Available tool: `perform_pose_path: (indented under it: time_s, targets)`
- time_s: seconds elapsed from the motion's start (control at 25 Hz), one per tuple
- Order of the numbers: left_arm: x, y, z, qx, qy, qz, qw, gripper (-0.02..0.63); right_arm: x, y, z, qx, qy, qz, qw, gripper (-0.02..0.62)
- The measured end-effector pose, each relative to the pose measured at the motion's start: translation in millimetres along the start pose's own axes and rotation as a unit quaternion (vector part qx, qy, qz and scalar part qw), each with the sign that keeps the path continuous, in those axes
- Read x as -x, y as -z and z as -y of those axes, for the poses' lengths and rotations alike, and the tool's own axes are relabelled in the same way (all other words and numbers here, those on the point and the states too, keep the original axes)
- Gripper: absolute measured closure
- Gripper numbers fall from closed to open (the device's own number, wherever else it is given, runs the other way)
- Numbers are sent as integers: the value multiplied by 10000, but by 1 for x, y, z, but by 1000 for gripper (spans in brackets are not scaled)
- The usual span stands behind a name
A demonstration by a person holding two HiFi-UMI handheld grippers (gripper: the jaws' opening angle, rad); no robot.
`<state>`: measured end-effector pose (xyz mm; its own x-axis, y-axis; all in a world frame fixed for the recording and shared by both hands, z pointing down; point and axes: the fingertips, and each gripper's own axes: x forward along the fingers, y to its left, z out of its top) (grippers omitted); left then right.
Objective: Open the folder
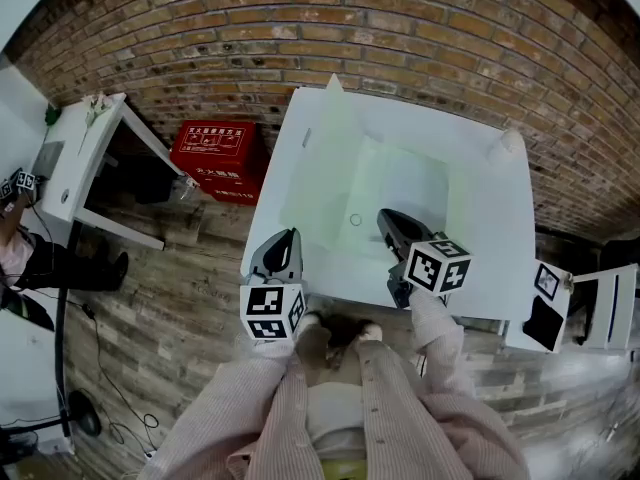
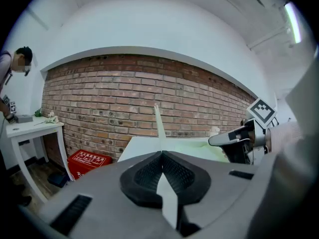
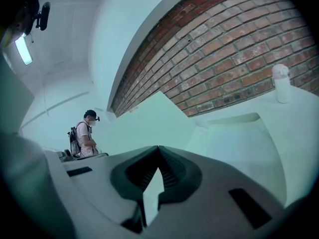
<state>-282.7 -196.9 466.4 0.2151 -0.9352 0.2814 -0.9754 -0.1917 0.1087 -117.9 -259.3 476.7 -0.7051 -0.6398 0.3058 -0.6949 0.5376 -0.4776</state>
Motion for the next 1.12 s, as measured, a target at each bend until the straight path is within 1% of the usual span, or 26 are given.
perform_pose_path:
  time_s: [0.36, 0.64, 0.88, 1.12]
  targets:
    - [-5, 16, -29, 482, 190, -199, 9985, 609, -22, 8, -23, -23, 142, 95, 9999, 591]
    - [-10, 29, -47, 621, 312, -390, 9968, 604, -39, 16, -41, -90, 208, 183, 9996, 591]
    - [-16, 39, -61, 990, 157, -504, 9937, 601, -53, 22, -53, -103, 154, 213, 9996, 591]
    - [-18, 53, -70, 1420, -188, -635, 9877, 597, -60, 24, -58, -146, -4, 106, 9998, 591]
